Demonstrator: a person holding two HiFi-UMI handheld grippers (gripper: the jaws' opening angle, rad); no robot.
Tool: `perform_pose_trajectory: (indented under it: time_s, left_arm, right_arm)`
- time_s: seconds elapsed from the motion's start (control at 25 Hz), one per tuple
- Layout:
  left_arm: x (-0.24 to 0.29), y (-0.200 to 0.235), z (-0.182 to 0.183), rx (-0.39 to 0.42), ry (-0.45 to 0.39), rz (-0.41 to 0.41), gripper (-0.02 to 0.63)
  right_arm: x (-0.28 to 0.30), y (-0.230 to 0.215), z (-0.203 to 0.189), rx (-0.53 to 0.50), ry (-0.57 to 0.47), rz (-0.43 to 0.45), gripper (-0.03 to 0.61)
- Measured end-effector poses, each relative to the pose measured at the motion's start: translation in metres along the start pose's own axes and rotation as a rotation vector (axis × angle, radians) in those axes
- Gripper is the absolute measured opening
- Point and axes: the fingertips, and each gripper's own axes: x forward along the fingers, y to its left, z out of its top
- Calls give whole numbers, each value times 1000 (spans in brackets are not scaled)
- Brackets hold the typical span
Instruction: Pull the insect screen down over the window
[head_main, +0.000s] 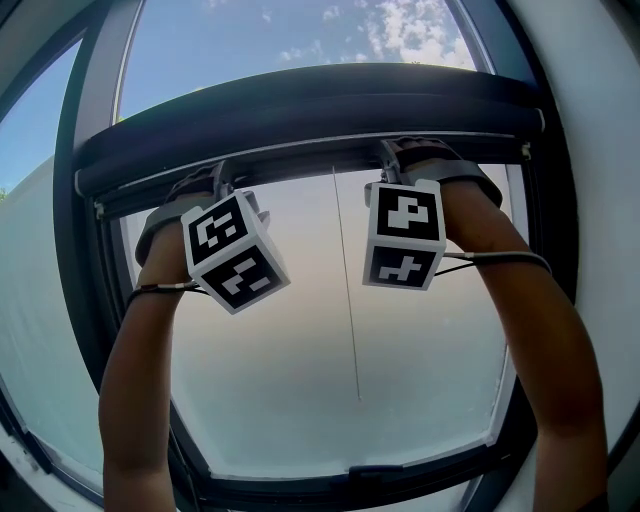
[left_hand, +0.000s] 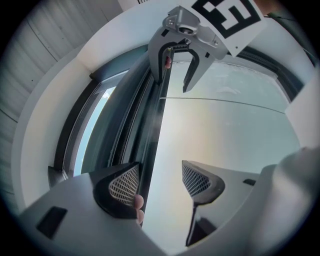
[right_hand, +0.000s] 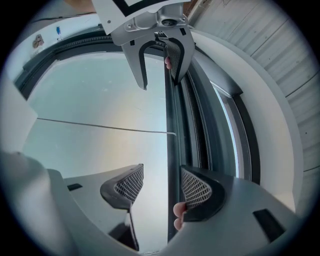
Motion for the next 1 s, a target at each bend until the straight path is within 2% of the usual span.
perform_pose_trajectory:
  time_s: [0.12,0.28,0.56,0.76,1.0]
  left_arm:
    - [-2,-7,0,30,11,17,272]
    - [-7,-19,4,5,-26,3,272]
    - [-17,-48,-2,11,-25,-73,267]
    - [-28,-73,-7,3,-41,-98,261]
    - [-36,-93,-9,-22,-56,-121,261]
  right_arm:
    - [-3,7,-1,1,6,27,232]
    - [-8,19,-3,5,6,52,232]
    - [-19,46,0,7,-4,94,232]
    - [-30,72,5,15,-3,137,231]
    - [-39,92,6,36,-6,146,231]
